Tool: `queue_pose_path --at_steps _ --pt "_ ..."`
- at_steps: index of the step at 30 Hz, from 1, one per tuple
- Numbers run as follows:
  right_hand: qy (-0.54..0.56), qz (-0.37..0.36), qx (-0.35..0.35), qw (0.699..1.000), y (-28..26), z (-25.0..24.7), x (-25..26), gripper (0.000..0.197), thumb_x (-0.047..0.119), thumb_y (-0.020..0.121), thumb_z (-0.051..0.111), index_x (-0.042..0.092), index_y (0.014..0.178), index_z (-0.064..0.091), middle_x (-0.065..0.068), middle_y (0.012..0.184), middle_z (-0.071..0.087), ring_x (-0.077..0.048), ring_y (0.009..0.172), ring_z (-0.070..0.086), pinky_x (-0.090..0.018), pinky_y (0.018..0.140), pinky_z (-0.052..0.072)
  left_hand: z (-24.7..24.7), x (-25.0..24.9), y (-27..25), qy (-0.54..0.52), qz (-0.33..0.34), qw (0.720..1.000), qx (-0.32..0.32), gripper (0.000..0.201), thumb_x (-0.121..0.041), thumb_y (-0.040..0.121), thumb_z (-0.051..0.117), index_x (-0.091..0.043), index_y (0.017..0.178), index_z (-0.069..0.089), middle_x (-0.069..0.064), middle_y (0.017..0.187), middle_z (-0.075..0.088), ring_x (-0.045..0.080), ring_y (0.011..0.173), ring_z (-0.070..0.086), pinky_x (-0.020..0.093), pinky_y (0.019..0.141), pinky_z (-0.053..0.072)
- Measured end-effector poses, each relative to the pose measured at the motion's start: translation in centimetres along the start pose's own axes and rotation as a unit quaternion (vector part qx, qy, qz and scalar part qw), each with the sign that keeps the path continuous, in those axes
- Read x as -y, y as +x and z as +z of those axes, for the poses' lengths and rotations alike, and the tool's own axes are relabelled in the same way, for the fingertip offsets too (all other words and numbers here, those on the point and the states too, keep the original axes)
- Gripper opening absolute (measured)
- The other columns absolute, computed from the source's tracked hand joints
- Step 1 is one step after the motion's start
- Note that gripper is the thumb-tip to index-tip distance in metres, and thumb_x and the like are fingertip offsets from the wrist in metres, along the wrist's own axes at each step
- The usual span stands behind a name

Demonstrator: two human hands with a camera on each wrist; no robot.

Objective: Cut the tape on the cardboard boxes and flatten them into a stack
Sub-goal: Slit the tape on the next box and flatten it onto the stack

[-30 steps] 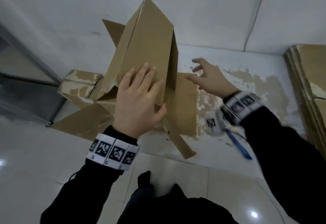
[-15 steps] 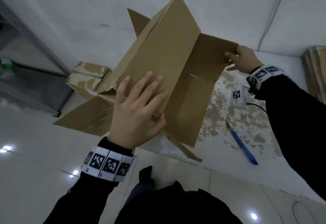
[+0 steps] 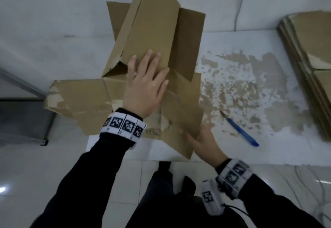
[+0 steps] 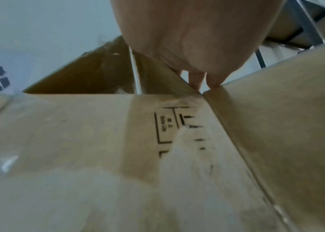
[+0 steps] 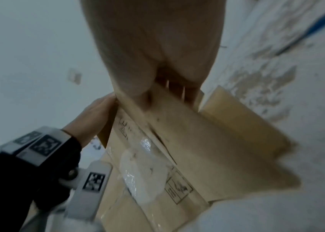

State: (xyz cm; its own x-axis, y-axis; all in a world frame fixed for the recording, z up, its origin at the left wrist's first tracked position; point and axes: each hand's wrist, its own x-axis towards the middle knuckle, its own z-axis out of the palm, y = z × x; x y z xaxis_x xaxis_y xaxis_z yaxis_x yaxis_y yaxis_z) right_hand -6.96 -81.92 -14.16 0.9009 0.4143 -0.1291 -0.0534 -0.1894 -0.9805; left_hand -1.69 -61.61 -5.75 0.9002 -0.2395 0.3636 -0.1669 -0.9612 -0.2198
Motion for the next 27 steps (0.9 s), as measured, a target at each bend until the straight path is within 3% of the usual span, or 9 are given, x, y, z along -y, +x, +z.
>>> queue_pose_path --at_steps 3,5,8,11,14,18,21,23,27 --pt "-0.005 0.061 -0.150 0.987 2.7 0.9 -0.6 0.008 0.016 0.093 0.058 0.013 0.099 0.061 0.006 0.086 0.064 -0.009 0.080 0.061 -0.028 0.069 0.048 3.2 0.4 1.1 -0.011 0.051 0.993 0.106 0.069 -0.064 0.094 0.020 -0.019 0.141 0.045 0.012 0.155 0.026 0.030 0.146 0.015 0.050 0.116 -0.005" --pt "-0.002 0.081 -0.199 0.977 3.9 0.8 -0.5 0.019 0.018 0.093 0.058 0.019 0.112 0.055 0.011 0.094 0.061 -0.007 0.087 0.058 -0.022 0.074 0.048 5.7 0.7 1.2 -0.001 0.087 0.979 0.186 0.100 -0.086 0.077 0.020 -0.018 0.151 0.021 0.011 0.160 0.002 0.028 0.147 -0.007 0.048 0.113 -0.020" --pt "-0.062 0.121 -0.231 0.963 5.1 1.0 -1.0 0.039 0.017 0.093 0.058 0.011 0.130 0.048 0.007 0.108 0.054 -0.008 0.101 0.050 -0.017 0.083 0.038 9.9 0.6 1.5 0.004 0.128 0.943 0.308 0.122 -0.093 0.063 0.034 -0.020 0.153 -0.001 0.005 0.159 -0.017 0.023 0.144 -0.024 0.044 0.108 -0.027" --pt "-0.089 0.202 -0.242 0.945 6.9 1.2 -2.5 0.047 0.018 0.093 0.058 0.006 0.136 0.043 -0.009 0.126 0.055 -0.021 0.118 0.050 -0.020 0.089 0.034 13.1 0.3 1.7 0.010 0.159 0.912 0.378 0.123 -0.092 0.062 0.038 -0.019 0.153 0.001 0.005 0.158 -0.019 0.021 0.143 -0.025 0.043 0.110 -0.024" --pt "-0.142 0.256 -0.241 0.926 7.9 1.0 -4.0 0.055 0.019 0.093 0.058 0.006 0.141 0.034 -0.012 0.134 0.047 -0.026 0.126 0.043 -0.027 0.097 0.033 14.9 0.1 1.6 0.017 0.173 0.910 0.377 0.122 -0.092 0.065 0.034 -0.014 0.152 -0.001 0.008 0.157 -0.022 0.022 0.143 -0.026 0.043 0.109 -0.024" --pt "-0.409 0.266 -0.190 0.852 8.9 3.0 -5.0 0.073 0.029 0.092 0.052 0.006 0.149 0.013 -0.019 0.156 0.011 -0.034 0.143 0.010 -0.047 0.114 0.012 16.1 -0.1 -1.3 -0.091 0.173 0.910 0.366 0.096 -0.071 0.086 0.031 -0.010 0.152 -0.003 0.008 0.158 -0.019 0.024 0.144 -0.022 0.047 0.118 -0.011" --pt "-0.480 0.137 -0.004 0.867 10.6 7.5 -5.5 0.064 0.047 0.098 0.018 0.016 0.151 -0.001 -0.012 0.158 -0.011 -0.032 0.145 -0.012 -0.056 0.115 -0.003 17.1 1.4 -4.5 -0.171 0.130 0.890 0.403 0.077 -0.063 0.082 0.003 -0.025 0.144 -0.024 0.004 0.153 -0.029 0.023 0.142 -0.025 0.050 0.118 -0.002" --pt "-0.483 0.101 0.063 0.868 11.1 9.0 -6.4 0.072 0.060 0.088 -0.004 0.027 0.151 0.001 -0.002 0.157 -0.016 -0.025 0.143 -0.018 -0.056 0.114 -0.008 17.6 3.9 -5.8 -0.191 0.081 0.878 0.431 0.074 -0.064 0.089 0.017 -0.035 0.140 -0.028 -0.002 0.147 -0.037 0.021 0.140 -0.030 0.050 0.117 -0.009" --pt "-0.488 0.167 -0.022 0.856 9.9 5.8 -8.6 0.063 0.062 0.088 -0.002 0.041 0.147 -0.012 0.010 0.153 -0.025 -0.019 0.143 -0.023 -0.047 0.116 -0.010 18.1 11.2 -8.4 -0.233 -0.043 0.854 0.464 0.078 -0.073 0.087 0.019 -0.042 0.140 -0.029 -0.003 0.147 -0.041 0.016 0.134 -0.039 0.037 0.109 -0.022"
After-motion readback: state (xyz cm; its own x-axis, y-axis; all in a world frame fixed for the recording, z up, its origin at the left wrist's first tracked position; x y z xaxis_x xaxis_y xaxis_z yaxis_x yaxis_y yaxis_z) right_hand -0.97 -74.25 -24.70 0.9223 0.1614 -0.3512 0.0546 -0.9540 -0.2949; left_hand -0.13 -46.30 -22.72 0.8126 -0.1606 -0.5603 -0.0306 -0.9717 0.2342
